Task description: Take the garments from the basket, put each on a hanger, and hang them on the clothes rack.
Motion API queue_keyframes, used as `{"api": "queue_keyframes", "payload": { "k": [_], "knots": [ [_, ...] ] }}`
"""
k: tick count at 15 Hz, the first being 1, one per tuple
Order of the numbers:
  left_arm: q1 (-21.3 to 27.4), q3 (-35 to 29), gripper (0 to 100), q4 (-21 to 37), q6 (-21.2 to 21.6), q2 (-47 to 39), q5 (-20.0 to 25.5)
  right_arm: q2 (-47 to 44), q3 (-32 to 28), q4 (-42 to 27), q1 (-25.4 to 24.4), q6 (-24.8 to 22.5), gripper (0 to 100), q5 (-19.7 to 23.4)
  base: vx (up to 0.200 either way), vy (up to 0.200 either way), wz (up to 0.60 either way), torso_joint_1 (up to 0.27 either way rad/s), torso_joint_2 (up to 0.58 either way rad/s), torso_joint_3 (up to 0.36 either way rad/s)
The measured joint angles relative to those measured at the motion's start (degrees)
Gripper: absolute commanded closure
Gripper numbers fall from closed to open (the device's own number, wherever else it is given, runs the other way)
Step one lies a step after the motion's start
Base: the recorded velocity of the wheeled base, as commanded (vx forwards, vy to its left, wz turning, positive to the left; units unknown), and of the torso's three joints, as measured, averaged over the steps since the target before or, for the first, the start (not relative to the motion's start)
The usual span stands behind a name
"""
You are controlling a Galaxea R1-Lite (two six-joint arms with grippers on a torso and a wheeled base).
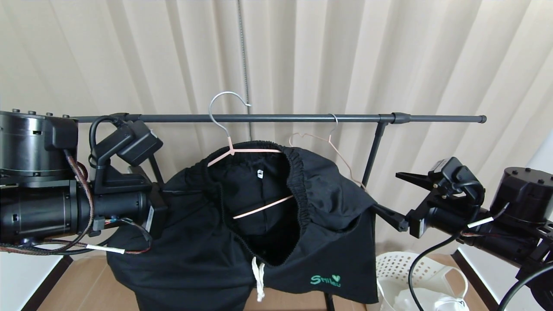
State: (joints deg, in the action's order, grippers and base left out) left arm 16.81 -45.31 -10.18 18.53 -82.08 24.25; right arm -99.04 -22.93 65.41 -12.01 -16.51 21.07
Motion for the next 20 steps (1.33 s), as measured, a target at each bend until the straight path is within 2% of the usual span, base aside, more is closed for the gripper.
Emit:
{"api": "queue_keyframes", "payload": {
  "k": [6, 10, 17, 20],
  "knots": [
    [-2.4, 1.3, 100, -0.7, -3.1, -1.8, -1.5, 0.1, 0.0, 0.1, 0.1, 0.0, 0, 0.1, 0.0, 0.0, 0.0, 0.0, 0.0, 0.0],
    [-3.2, 1.6, 100, -5.4, -6.6, -3.3, -1.5, 0.3, 0.3, -0.3, 0.1, 0.0, 0, 0.0, 0.0, 0.0, 0.0, 0.0, 0.0, 0.0],
    [-3.3, 2.1, 100, -6.8, -8.8, -6.9, -3.5, 0.3, 0.1, 0.0, 0.0, 0.0, 0, -0.1, 0.0, 0.0, 0.0, 0.0, 0.0, 0.0],
    [-3.6, 1.8, 100, -11.4, -8.9, -9.8, -3.7, 0.3, 0.1, 0.0, 0.0, 0.0, 0, -0.1, 0.0, 0.0, 0.0, 0.0, 0.0, 0.0]
  ]
}}
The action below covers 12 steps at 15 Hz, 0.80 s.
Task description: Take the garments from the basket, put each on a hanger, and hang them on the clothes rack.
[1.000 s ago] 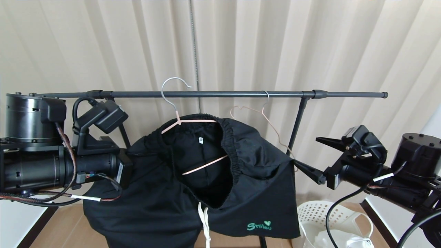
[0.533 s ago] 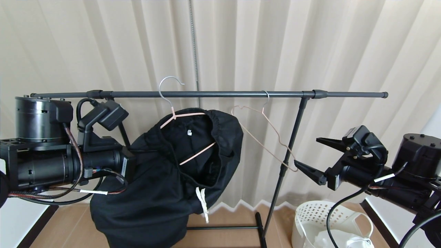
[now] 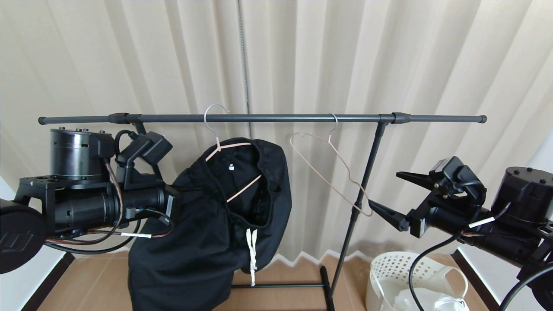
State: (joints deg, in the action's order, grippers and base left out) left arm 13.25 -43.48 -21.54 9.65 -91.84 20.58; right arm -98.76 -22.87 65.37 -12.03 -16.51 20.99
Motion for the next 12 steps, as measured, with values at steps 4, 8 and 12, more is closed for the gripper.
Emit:
{"api": "queue_keyframes", "payload": {
  "k": [4, 8, 12],
  "knots": [
    [0.0, -1.7, 100, -7.9, -1.8, -6.6, -3.9, -0.2, -0.1, 0.0, 0.0, 0.0, 0, -0.1, 0.0, 0.0, 0.0, 0.0, 0.0, 0.0],
    [0.0, -7.9, 100, -9.3, -4.8, -13.7, -6.8, -0.7, -0.5, 0.0, 0.0, 0.0, 0, -0.1, 0.0, 0.0, 0.0, 0.0, 0.0, 0.0],
    [0.0, -14.2, 100, -9.4, -5.7, -19.8, -8.1, -0.8, -0.6, 0.1, 0.0, 0.0, 0, -0.1, 0.0, 0.0, 0.0, 0.0, 0.0, 0.0]
  ]
}}
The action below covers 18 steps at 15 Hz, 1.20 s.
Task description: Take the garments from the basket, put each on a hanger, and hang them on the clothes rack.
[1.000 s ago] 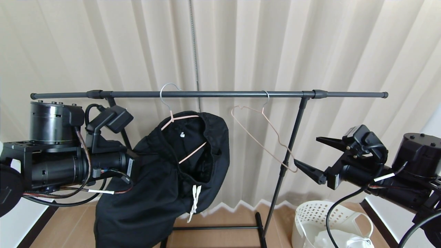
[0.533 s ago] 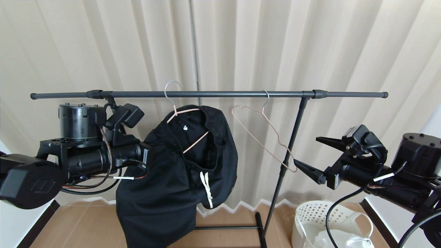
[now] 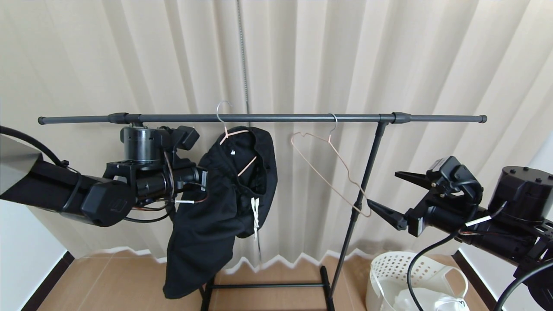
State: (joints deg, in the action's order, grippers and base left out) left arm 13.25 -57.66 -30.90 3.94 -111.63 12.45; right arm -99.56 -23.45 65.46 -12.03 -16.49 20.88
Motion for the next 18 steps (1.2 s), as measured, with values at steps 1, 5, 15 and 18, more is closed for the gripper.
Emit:
{"api": "queue_keyframes", "payload": {
  "k": [1, 5, 15, 18],
  "knots": [
    [0.0, -1.3, 100, 0.0, -0.1, -1.3, -0.5, 0.0, 0.0, 0.0, 0.0, 0.0, 0, 0.0, 0.0, 0.0, 0.0, 0.0, 0.0, 0.0],
    [-0.1, -5.9, 100, 0.0, -0.7, -5.7, -0.8, -0.1, 0.1, 0.0, 0.0, 0.0, 0, 0.0, 0.0, 0.0, 0.0, 0.0, 0.0, 0.0],
    [-0.1, -14.8, 100, 0.0, -4.1, -13.5, -1.2, -0.2, 0.3, 0.0, 0.0, 0.0, 0, 0.0, 0.0, 0.0, 0.0, 0.0, 0.0, 0.0],
    [0.0, -15.3, 100, 0.0, -4.1, -14.6, -1.2, -0.3, 0.4, 0.0, 0.0, 0.0, 0, 0.0, 0.0, 0.0, 0.0, 0.0, 0.0, 0.0]
  ]
}}
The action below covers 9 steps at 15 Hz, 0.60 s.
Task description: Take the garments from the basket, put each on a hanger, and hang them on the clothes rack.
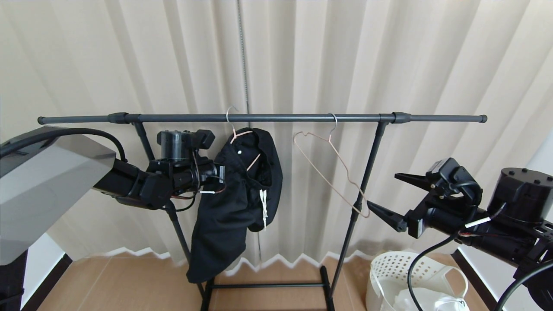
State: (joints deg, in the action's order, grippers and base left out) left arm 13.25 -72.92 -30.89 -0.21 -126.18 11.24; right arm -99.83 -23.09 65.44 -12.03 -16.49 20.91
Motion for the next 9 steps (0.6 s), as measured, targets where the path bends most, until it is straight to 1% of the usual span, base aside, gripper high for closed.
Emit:
{"api": "queue_keyframes", "payload": {
  "k": [6, 9],
  "knots": [
    [-0.1, -0.4, 100, -0.4, 0.0, -2.1, 0.1, -1.1, -0.1, 0.1, 0.0, 0.0, 0, 0.0, 0.0, 0.0, 0.0, 0.0, 0.0, 0.0],
    [-0.4, -0.4, 100, -2.0, 0.0, -2.8, 0.1, -1.3, -0.1, 0.1, 0.0, 0.0, 0, 0.0, 0.0, 0.0, 0.0, 0.0, 0.0, 0.0]
  ]
}}
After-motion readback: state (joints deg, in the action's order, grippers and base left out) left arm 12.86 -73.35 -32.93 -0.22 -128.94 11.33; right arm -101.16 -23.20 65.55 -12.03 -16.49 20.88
